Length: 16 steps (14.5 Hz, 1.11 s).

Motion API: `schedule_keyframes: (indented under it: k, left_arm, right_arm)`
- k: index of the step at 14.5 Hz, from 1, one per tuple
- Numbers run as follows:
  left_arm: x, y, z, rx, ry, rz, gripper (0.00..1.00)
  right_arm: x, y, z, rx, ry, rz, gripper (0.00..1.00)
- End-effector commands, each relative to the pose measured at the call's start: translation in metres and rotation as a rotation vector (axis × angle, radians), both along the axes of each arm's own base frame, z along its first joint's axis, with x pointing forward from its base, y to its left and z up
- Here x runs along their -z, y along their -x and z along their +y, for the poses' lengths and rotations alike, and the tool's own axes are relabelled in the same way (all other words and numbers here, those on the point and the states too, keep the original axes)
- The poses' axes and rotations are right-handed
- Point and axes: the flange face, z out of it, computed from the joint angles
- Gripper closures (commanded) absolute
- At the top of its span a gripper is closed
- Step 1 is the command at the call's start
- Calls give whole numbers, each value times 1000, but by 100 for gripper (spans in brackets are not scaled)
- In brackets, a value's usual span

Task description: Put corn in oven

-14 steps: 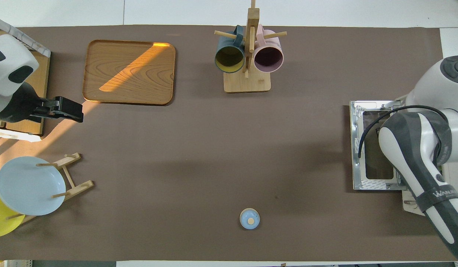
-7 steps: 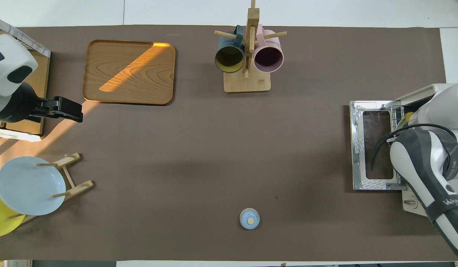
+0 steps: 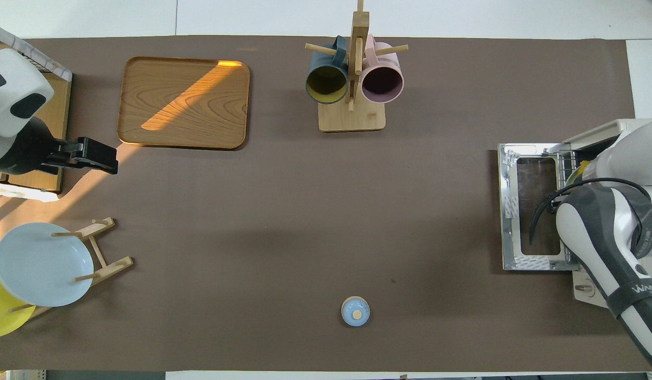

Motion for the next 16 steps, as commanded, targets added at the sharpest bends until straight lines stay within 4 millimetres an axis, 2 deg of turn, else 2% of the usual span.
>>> schedule_keyframes:
  k: [1,4,6,8,10,11,12,13,16]
  left_arm:
    - [-5,4,2,-3,-7,-6,0]
    - [-5,4,3,-4,-8,-6,0]
    - [-5,4,3,-4,-8,-6,0]
    - [-5,4,2,-4,-8,-6,0]
    - [-5,4,3,-6,-8,-6,0]
    - [-5,4,3,-6,-8,-6,0]
    - [-5,4,3,-6,-8,-6,0]
    - [-5,4,3,-6,-8,-6,0]
    - [-5,4,3,-6,-8,-6,0]
  right_arm:
    - [-25,-23,18,-46,-5,-53,0]
    - [-23,-34,63,-15,-68,-128,0]
    - [-7,-36,93,43,-62,-158,0]
    - [22,-36,107,77,-59,-165,0]
    - [43,-36,108,74,-60,-157,0]
    - [49,-35,107,61,-58,-145,32]
    - [51,-34,107,52,-60,-138,84]
    - [53,-32,108,55,-59,-134,100]
    - [56,-29,108,58,-57,-122,100]
